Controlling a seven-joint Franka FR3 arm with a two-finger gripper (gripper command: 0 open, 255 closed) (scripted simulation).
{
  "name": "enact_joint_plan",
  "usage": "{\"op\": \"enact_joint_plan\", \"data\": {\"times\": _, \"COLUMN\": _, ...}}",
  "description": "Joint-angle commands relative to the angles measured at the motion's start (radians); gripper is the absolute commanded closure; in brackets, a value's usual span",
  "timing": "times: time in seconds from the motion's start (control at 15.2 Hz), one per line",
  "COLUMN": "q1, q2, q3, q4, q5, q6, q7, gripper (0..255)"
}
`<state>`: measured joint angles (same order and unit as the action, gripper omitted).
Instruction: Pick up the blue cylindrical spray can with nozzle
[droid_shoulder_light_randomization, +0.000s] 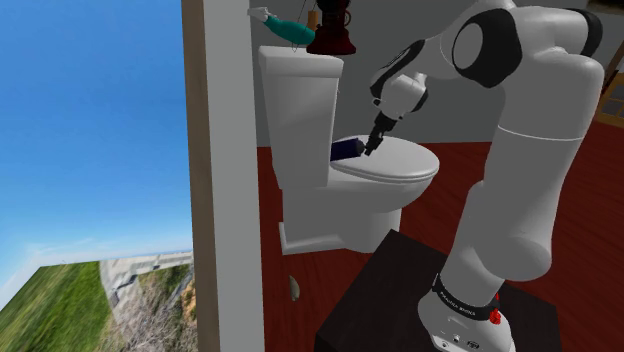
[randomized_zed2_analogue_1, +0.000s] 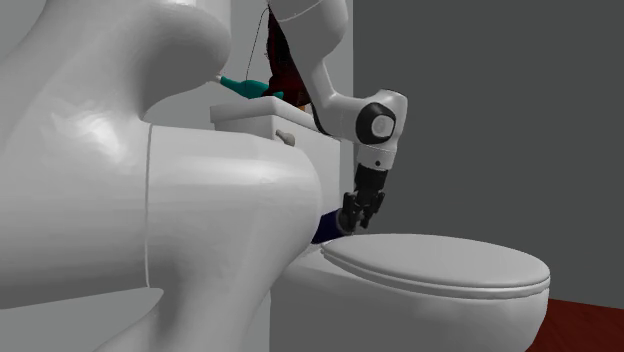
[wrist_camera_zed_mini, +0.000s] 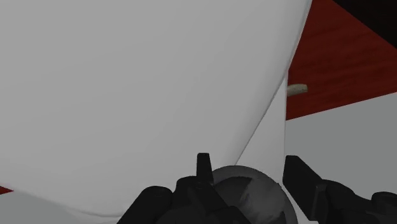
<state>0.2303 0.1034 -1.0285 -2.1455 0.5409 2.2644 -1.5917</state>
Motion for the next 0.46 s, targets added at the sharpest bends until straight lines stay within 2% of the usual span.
{"op": "enact_joint_plan", "data": {"times": 0.0, "q1": 0.010, "q2": -0.029, "q3": -0.008, "q4": 0.008, "q5": -0.040, "q6": -0.013, "q7": 0.031, "gripper": 255}}
{"op": "enact_joint_plan", "data": {"times": 0.26, "q1": 0.022, "q2": -0.077, "q3": -0.015, "q4": 0.029, "q5": -0.107, "q6": -0.043, "q7": 0.087, "gripper": 255}}
{"op": "enact_joint_plan", "data": {"times": 0.4, "q1": 0.022, "q2": -0.079, "q3": -0.015, "q4": 0.030, "q5": -0.109, "q6": -0.044, "q7": 0.089, "gripper": 255}}
